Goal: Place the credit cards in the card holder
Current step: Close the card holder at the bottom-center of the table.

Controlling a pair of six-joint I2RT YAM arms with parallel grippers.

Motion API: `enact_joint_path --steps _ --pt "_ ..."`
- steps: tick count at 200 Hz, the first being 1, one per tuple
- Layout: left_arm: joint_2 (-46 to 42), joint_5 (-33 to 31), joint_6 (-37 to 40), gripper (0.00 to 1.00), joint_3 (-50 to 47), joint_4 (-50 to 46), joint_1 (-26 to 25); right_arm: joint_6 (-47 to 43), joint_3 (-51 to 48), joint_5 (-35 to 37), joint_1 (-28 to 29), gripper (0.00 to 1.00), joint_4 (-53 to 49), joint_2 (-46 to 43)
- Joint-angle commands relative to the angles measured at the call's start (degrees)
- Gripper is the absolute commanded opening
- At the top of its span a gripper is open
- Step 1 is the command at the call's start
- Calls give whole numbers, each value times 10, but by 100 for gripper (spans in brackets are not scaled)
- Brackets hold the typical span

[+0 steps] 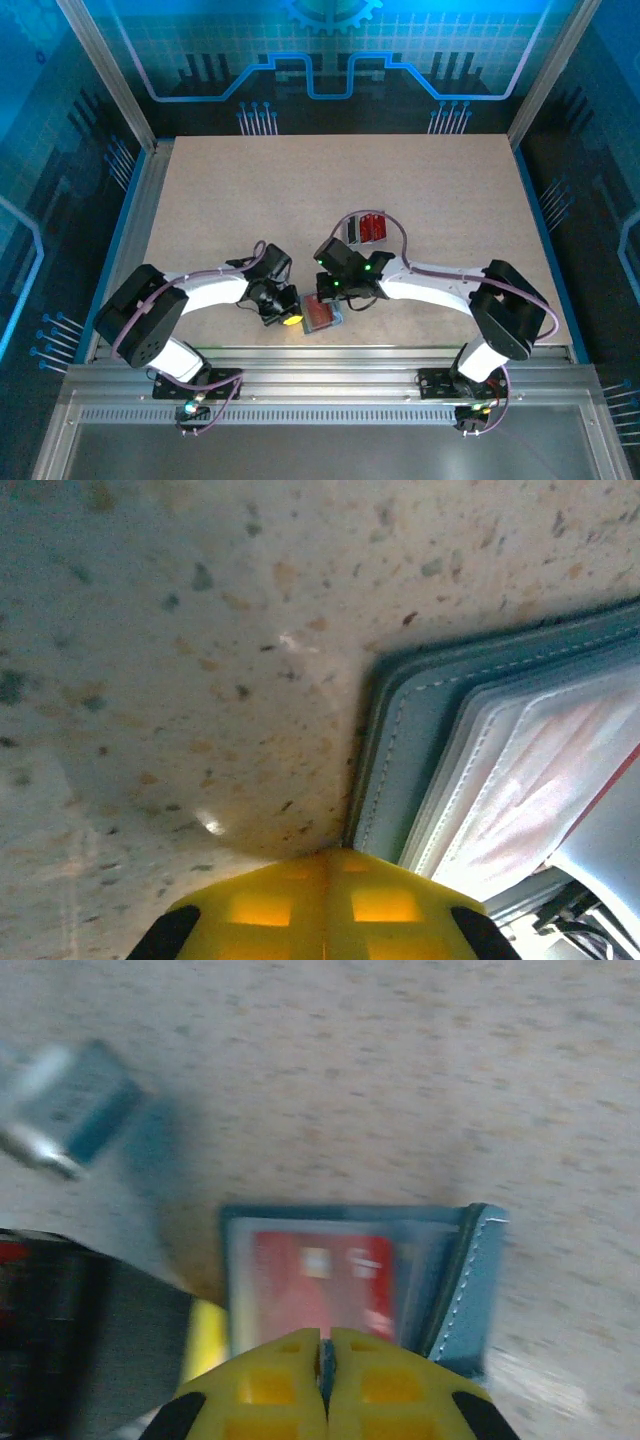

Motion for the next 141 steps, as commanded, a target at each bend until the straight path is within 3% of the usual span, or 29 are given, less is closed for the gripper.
enact_joint_path --steps 1,26,43,78,94,112,141 --pt "145 12 -48 6 -18 325 -76 34 7 -74 -10 0 80 23" --pt "140 12 -90 7 -53 391 -65 73 -21 -119 -14 0 163 54" --pt "107 9 -99 10 -78 385 -56 90 -30 -127 -13 0 194 74" --pt "-21 -36 -79 16 -120 245 -46 67 -10 -97 -11 11 148 93" --pt "-96 -67 -72 17 -133 165 -44 51 1 -94 -7 23 130 92" --pt "-183 -99 -68 19 -146 78 -37 36 10 -118 -12 36 122 89" --pt "-322 -135 -56 20 -146 -63 -19 8 43 -187 -28 47 106 91"
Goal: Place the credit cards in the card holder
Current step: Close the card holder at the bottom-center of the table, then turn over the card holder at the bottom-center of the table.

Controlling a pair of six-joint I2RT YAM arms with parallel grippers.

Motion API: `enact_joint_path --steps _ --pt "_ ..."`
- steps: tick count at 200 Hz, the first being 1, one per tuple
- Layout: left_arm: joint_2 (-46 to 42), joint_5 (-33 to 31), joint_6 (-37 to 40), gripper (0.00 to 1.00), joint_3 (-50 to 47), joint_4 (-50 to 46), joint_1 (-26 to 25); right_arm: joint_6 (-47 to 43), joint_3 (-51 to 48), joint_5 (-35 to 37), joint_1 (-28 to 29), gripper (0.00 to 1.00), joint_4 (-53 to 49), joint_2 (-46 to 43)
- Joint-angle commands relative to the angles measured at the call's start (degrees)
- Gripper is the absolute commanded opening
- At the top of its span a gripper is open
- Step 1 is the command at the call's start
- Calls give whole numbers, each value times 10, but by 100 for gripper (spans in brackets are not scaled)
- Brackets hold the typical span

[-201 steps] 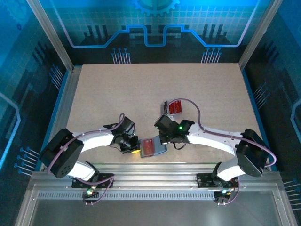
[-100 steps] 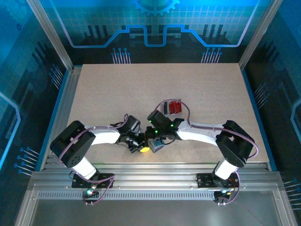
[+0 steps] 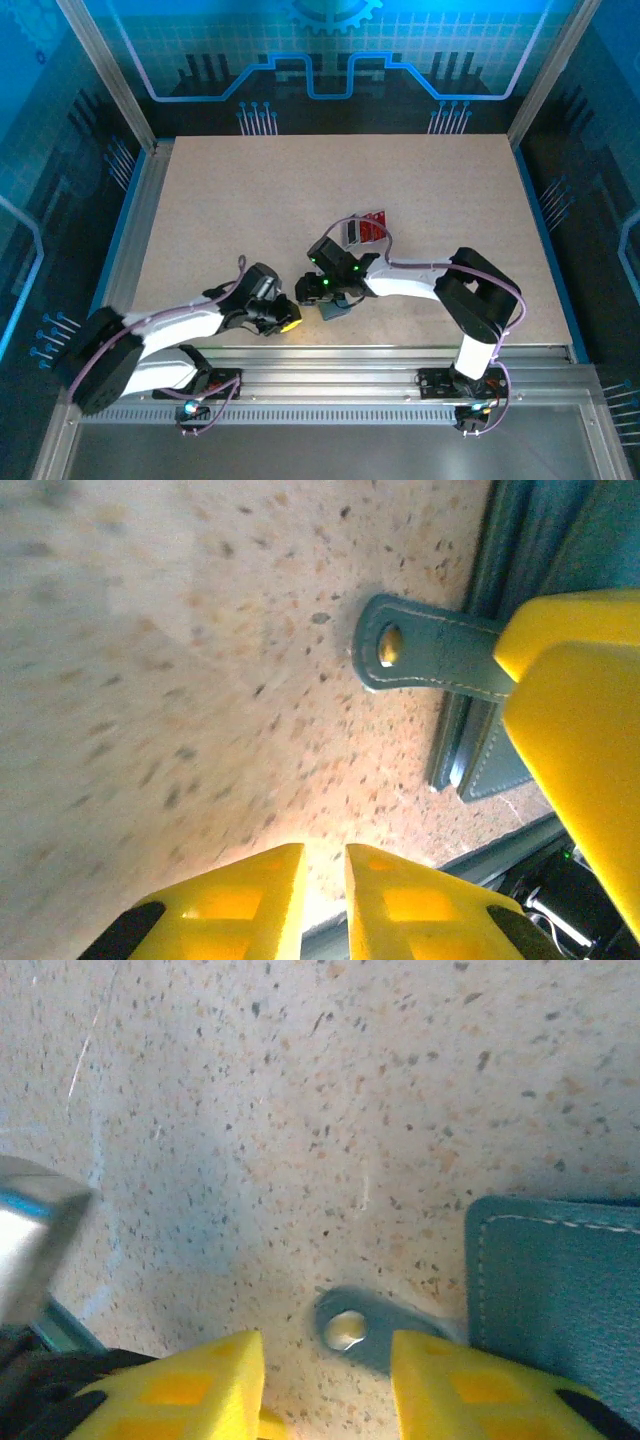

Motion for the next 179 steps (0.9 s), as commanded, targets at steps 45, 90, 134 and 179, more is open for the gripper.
enact_joint_path --steps 45,90,134,179 --pt "-205 -77 86 23 62 -301 57 -95 110 -134 -35 56 -97 -24" --pt "-82 -67 176 21 222 -308 38 -126 51 -38 -108 49 -209 -136" --pt "140 -24 195 18 370 -234 -31 -157 -43 -15 -179 44 -247 -196" --pt "283 -4 192 15 389 -197 -39 -172 -102 -67 -207 56 -208 -214"
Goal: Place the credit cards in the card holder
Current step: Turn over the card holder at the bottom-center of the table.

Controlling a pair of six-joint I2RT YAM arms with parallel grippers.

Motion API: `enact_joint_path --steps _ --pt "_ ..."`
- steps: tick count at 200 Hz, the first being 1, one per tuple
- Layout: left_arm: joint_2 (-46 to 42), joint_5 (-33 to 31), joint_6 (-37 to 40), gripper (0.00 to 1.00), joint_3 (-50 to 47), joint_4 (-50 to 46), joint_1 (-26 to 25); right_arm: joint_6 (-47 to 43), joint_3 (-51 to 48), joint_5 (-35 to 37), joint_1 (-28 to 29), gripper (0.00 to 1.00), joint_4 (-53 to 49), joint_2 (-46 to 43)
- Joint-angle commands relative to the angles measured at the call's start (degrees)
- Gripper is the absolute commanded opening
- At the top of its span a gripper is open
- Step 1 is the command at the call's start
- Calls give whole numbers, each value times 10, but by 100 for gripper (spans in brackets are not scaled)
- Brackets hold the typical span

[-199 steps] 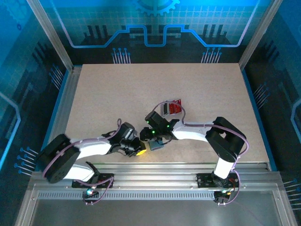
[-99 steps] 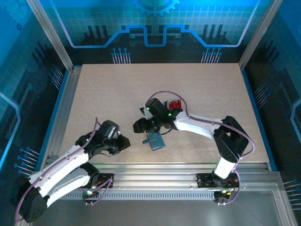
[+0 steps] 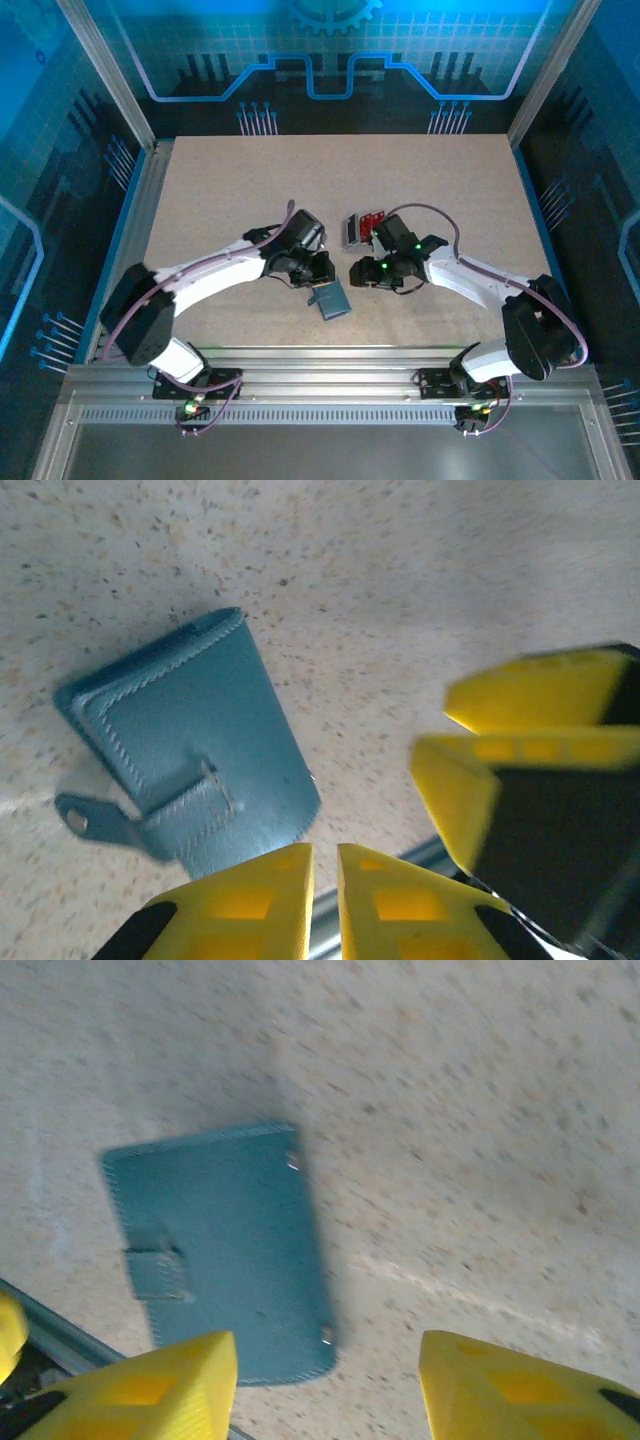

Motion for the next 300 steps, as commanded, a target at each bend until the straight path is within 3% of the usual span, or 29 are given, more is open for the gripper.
enact_joint_path --steps 1,50,129,161,193,208,232,251,300 --pt "45 22 15 15 -1 8 -3 -22 -14 -34 -10 56 4 -15" --pt "75 14 24 14 -66 33 11 -39 -13 -59 -4 58 46 30" --pt "95 18 4 14 -179 122 24 -38 52 -112 60 59 127 159" --pt "105 32 -28 12 -225 189 23 -5 39 -160 75 50 183 185" --pt "94 37 -46 12 -254 226 24 18 14 -172 70 28 219 176" --pt "87 39 -45 12 -259 230 24 15 14 -171 66 33 205 172" --pt "96 36 -44 12 -265 233 24 -16 45 -77 77 46 110 171" --pt "105 38 -47 12 -276 247 24 -29 51 -35 87 47 79 173" --pt "110 37 -55 12 -292 265 23 -7 38 -134 114 40 177 209"
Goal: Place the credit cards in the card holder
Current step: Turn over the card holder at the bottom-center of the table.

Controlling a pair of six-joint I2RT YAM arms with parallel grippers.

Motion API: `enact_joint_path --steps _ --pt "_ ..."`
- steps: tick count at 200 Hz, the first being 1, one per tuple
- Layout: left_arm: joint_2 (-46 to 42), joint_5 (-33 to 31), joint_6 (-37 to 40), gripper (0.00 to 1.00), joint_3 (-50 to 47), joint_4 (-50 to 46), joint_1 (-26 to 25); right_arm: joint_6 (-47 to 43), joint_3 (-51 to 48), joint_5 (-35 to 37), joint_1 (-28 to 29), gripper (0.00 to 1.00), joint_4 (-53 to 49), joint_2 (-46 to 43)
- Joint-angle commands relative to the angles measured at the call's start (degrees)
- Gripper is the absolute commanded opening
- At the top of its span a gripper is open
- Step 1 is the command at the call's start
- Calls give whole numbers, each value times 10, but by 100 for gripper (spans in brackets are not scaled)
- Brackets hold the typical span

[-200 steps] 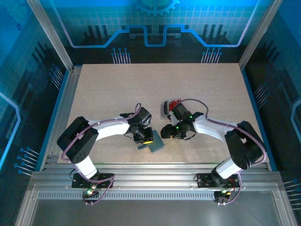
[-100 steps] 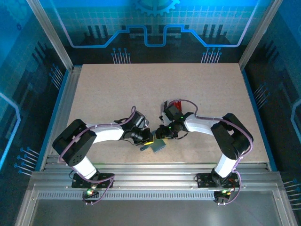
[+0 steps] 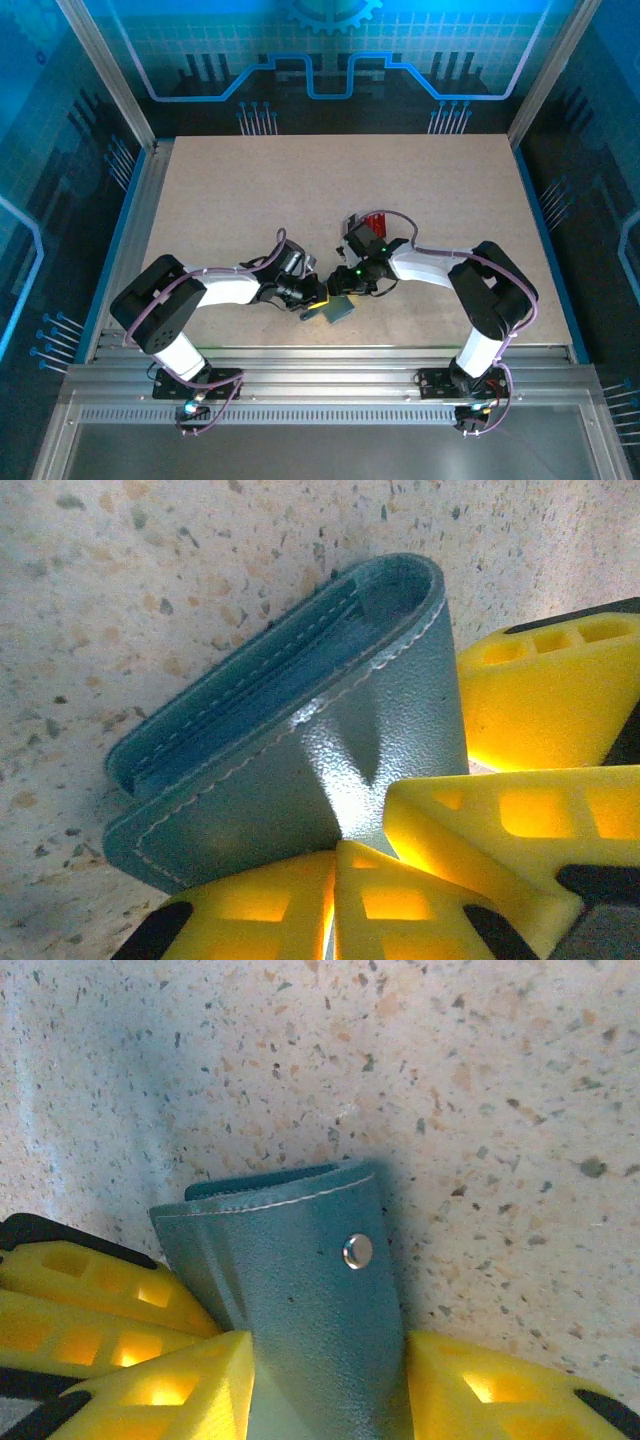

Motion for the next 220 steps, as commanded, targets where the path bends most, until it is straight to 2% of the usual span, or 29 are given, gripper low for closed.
enact_joint_path --steps 1,25,42,54,68,97,112,126,147,168,175,193,207,220 --pt "73 -69 -4 12 -46 -81 -15 7 -2 -81 49 40 61 34" --pt "71 -64 -5 12 -46 -77 -15 19 -10 -107 41 19 92 21" --pt "53 -61 -2 12 -39 -86 -14 12 -13 -82 25 1 64 -13" --pt "27 -59 0 18 -36 -98 -8 0 -13 -37 11 0 16 -52" --pt "-17 -64 3 28 -39 -118 6 -17 7 89 11 0 -99 -108" --pt "-116 -132 37 40 -23 -237 33 23 94 459 54 0 -382 -151" --pt "-158 -160 49 44 -15 -291 44 75 127 580 87 0 -494 -140" --pt "-191 -168 51 46 -17 -315 57 133 151 640 115 0 -577 -107" --pt "-225 -169 50 47 -23 -335 77 182 183 653 166 0 -616 -21" --pt "-235 -170 56 48 -18 -350 90 184 249 614 222 0 -593 88" --pt "-235 -168 56 48 -15 -353 93 163 272 583 238 7 -555 113" --pt "-236 -167 59 48 -7 -360 96 105 315 501 254 37 -464 142" --pt "-238 -165 58 49 -3 -363 98 70 326 446 251 46 -402 129" --pt "-241 -161 62 49 2 -363 98 46 309 397 234 51 -352 90"
